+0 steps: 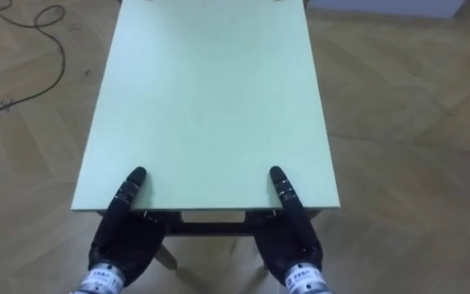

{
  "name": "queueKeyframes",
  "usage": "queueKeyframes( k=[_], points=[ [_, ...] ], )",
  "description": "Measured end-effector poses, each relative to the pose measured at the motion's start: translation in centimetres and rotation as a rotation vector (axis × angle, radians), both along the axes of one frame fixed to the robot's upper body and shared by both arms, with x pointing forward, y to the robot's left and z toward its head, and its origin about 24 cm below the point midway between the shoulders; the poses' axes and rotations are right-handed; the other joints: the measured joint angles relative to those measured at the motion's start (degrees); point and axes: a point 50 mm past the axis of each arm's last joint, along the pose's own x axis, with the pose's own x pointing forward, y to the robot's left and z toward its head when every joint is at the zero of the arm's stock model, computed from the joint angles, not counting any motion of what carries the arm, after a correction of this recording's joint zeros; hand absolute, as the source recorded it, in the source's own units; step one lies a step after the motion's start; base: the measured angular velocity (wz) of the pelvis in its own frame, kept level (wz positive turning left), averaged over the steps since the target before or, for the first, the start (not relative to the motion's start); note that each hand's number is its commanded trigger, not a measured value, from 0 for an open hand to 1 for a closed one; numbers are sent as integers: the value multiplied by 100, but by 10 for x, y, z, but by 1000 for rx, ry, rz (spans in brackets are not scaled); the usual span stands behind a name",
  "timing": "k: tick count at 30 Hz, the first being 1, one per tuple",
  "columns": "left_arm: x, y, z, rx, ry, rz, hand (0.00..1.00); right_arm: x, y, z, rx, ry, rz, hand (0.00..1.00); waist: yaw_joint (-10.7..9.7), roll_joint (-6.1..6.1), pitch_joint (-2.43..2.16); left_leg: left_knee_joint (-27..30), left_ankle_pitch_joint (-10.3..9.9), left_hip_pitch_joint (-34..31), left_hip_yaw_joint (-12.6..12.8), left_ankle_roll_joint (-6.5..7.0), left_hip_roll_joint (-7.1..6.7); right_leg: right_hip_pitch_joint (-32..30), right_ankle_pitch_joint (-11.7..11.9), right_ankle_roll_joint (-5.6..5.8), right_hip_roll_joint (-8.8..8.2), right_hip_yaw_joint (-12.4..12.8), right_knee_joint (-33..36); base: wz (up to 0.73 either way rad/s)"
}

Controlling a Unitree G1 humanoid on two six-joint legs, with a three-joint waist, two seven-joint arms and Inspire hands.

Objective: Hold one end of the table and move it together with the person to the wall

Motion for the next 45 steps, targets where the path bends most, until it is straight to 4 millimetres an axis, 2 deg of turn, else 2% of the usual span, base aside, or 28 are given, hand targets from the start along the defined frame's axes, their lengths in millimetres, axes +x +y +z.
queueKeyframes(
  k=[3, 4, 6, 7, 9, 11, 12, 13, 14, 15, 16, 17, 18, 19, 21, 22, 27, 30, 34, 36, 37, 39, 41, 45],
  points=[
    [-2, -1, -1, -10, 6, 4, 100, 1, -1, 2, -16, -10, 4, 100, 62, 39, -5, 13, 31, -92, -205, -49, -36, 7, -50, -52, 36, -258, 63, 34],
    [-2, -4, -1, -18, 7, -5, 100, 1, -3, 2, -20, -12, 1, 100, 47, 64, -16, 48, 52, -143, -325, -58, -43, 23, -64, -52, 41, -364, 108, 47],
    [-2, -8, -1, -27, 7, -8, 100, 3, -6, 4, -33, -21, -2, 100, -11, 137, -8, 110, 53, -184, -486, -59, -70, 70, -94, -54, 37, -584, 213, 57],
    [-2, -8, -1, -33, 7, -7, 100, 4, -8, 6, -48, -31, 5, 100, -58, 205, -9, 102, 56, -190, -613, -56, -127, 69, -116, -54, 6, -611, 361, 60],
    [-2, -10, -1, -44, 7, -8, 100, 5, -11, 8, -59, -41, 8, 100, -106, 259, -16, 84, 80, -185, -738, -23, -220, 10, -205, -68, -110, -649, 703, 56],
    [-3, -13, 0, -46, 5, -10, 100, 6, -12, 9, -62, -44, 5, 100, -101, 268, -12, 54, 117, -169, -851, 4, -289, -42, -254, -49, -230, -599, 1082, 50],
    [-3, -13, 0, -42, 4, -11, 100, 5, -12, 9, -70, -43, 5, 100, -120, 281, -3, 46, 131, -154, -1031, 17, -357, -151, -254, -50, -305, -513, 1454, 66],
    [-3, -15, -1, -39, 6, -20, 100, 3, -13, 7, -73, -35, 0, 100, -190, 297, 10, 56, 136, -126, -1247, 28, -424, -330, -305, -158, -335, -262, 1817, 73],
    [-3, -14, -1, -35, 5, -16, 100, 2, -12, 7, -70, -33, -2, 100, -245, 301, 12, 53, 138, -125, -1369, 27, -456, -407, -394, -230, -257, -41, 1839, 79],
    [-3, -13, -1, -31, 2, -9, 100, 2, -9, 6, -66, -33, 2, 100, -292, 332, 32, 18, 149, -128, -1507, 18, -483, -633, -546, -357, -87, 367, 1653, 74],
    [-3, -12, -1, -28, 1, -7, 100, 2, -8, 6, -62, -32, 3, 100, -368, 336, 41, -8, 212, -131, -1632, 19, -550, -836, -581, -353, -6, 530, 1311, 78],
    [-3, -10, -1, -21, 1, -6, 100, 1, -8, 6, -58, -31, 1, 100, -415, 322, 48, -8, 224, -132, -1700, 12, -601, -907, -523, -352, 41, 593, 1040, 94],
    [-2, -11, -1, -21, 3, -10, 100, 1, -10, 6, -56, -27, -5, 100, -516, 325, 62, -16, 257, -113, -1880, -18, -715, -927, -299, -351, 93, 689, 924, 76],
    [-2, -11, -1, -22, 0, -10, 100, 2, -11, 6, -59, -31, -1, 100, -498, 318, 60, -149, 334, -99, -1912, -53, -719, -895, -278, -374, 120, 577, 788, 59],
    [-1, -11, 1, -23, -8, -8, 100, 5, -11, 8, -65, -42, 4, 100, -447, 307, 58, -391, 476, -84, -1916, -79, -694, -805, -150, -400, 187, 524, 540, 27],
    [-1, -10, 1, -24, -8, -6, 100, 4, -11, 8, -66, -42, 7, 100, -415, 284, 55, -502, 508, -23, -1818, -78, -648, -688, -106, -408, 219, 456, 413, 26],
    [-3, -10, 0, -36, 1, -1, 100, 5, -10, 8, -66, -45, 8, 100, -208, 109, 52, -648, 507, 118, -1818, -108, -611, -349, 2, -437, 381, 589, -50, 20],
    [-2, -9, 0, -36, -2, 2, 100, 7, -9, 10, -71, -53, 11, 100, -96, 106, 53, -645, 505, 122, -1881, -112, -631, -247, 4, -437, 404, 565, -144, 28],
    [-2, -10, 1, -39, -4, 4, 100, 8, -10, 10, -71, -54, 10, 100, -98, 113, 52, -579, 505, 119, -1920, -112, -640, -54, 3, -437, 452, 541, -162, 51],
    [-2, -11, 1, -40, -4, -1, 100, 7, -11, 10, -73, -51, 12, 100, -103, 152, 50, -520, 505, 82, -1916, -110, -641, 15, 2, -436, 472, 468, -164, 57],
    [-1, -11, 1, -40, -7, -3, 100, 7, -11, 10, -73, -51, 10, 100, -150, 178, 46, -486, 508, 29, -1704, -100, -615, 52, 0, -434, 475, 331, -175, 67],
    [-1, -12, 1, -39, -10, -6, 100, 7, -12, 10, -73, -52, 9, 100, -269, 260, 26, -393, 482, -73, -1176, -20, -436, 140, -14, -433, 512, 210, -230, 76],
    [-1, -13, 1, -41, -7, -8, 100, 7, -12, 10, -77, -50, 9, 100, -255, 300, 31, -383, 489, -73, -1279, -6, -465, 145, -22, -430, 527, 207, -226, 52],
    [-2, -12, 1, -41, -3, -5, 100, 7, -13, 9, -86, -43, 9, 100, -247, 370, 39, -399, 588, -107, -1602, 27, -622, 254, -28, -426, 522, -48, -229, 49]
  ],
)
